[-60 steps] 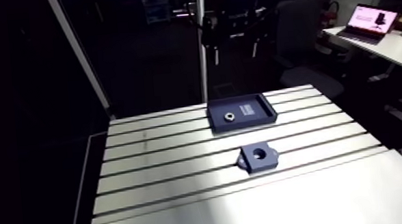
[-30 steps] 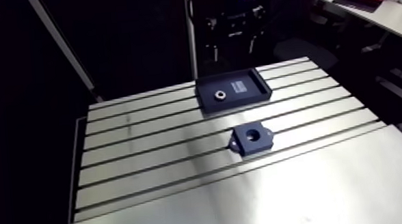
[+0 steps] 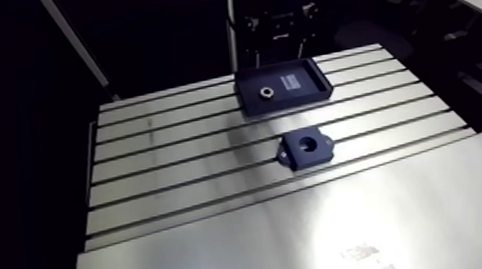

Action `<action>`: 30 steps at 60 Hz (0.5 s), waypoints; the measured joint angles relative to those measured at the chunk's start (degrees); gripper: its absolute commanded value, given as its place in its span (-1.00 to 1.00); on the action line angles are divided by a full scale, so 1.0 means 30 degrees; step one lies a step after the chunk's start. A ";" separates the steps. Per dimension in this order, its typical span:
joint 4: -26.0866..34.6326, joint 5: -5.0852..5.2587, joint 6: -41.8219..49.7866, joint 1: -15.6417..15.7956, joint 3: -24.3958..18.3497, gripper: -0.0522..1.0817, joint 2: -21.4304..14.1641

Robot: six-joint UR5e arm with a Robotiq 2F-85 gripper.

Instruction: Pick up the bearing and press it into the housing until flush.

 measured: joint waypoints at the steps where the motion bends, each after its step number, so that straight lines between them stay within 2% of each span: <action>1: -0.0004 0.0000 0.0007 0.0006 0.0000 -0.85 0.0020; 17: -0.0066 0.0000 0.0236 0.0140 -0.0098 -0.66 0.0545; 30: -0.0134 -0.0037 0.0491 0.0367 -0.0085 -0.59 0.0832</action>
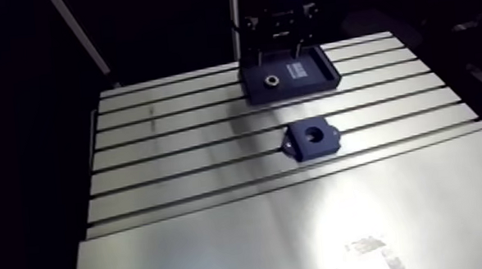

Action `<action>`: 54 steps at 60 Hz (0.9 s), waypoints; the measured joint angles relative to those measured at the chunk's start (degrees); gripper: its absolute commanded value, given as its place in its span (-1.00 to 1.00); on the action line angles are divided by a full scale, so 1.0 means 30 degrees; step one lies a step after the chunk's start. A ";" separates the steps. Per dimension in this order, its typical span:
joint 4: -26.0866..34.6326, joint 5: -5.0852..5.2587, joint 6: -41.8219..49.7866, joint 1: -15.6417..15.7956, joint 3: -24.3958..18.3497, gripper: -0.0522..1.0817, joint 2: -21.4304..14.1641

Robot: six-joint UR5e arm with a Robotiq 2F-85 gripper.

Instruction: Pick up the bearing and press it into the housing until flush.

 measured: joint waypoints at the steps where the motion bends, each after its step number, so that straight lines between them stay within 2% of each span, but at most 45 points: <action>1: -0.0004 -0.0005 0.0024 0.0014 0.0000 -0.57 0.0016; 17: -0.0133 -0.0014 0.0206 0.0121 -0.0077 -0.45 0.0339; 54: -0.0586 0.0019 0.0339 0.0389 -0.0014 -0.35 0.0898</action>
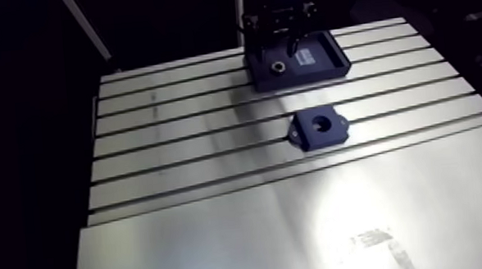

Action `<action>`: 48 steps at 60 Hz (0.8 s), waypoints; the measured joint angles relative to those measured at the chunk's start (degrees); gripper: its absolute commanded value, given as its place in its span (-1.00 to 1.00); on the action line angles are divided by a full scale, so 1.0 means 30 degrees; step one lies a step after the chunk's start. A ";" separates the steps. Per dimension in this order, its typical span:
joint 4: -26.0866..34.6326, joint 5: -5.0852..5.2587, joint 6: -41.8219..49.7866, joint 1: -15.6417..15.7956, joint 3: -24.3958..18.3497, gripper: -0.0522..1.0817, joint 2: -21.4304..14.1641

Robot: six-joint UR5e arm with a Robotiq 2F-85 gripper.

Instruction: Pick up the bearing and press it into the housing until flush.

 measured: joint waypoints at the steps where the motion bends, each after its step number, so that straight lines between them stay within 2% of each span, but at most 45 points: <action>1: -0.0012 -0.0001 0.0008 0.0001 0.0007 -0.35 0.0008; 48: -0.0280 -0.0067 0.0015 -0.0058 0.0162 -0.29 0.0173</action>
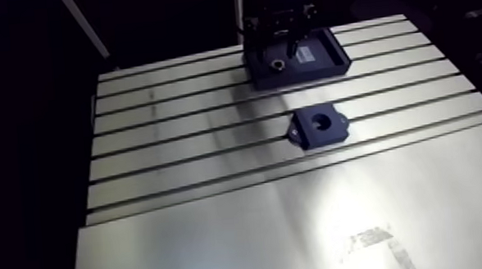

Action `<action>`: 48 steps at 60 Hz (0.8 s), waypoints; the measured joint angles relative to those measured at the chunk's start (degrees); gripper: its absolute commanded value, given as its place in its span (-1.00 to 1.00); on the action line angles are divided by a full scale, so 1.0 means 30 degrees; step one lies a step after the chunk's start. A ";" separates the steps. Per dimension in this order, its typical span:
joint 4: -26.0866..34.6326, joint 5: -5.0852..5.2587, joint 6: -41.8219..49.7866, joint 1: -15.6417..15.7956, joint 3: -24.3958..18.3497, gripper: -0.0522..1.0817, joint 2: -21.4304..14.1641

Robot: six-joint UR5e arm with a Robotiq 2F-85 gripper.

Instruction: Pick up the bearing and press it into the housing until flush.

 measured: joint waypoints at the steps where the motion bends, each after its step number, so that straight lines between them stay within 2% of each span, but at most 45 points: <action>1: 0.0000 0.0001 0.0000 0.0000 0.0001 -0.29 0.0005; 48: -0.0249 -0.0003 -0.0022 -0.0059 0.0109 -0.29 0.0185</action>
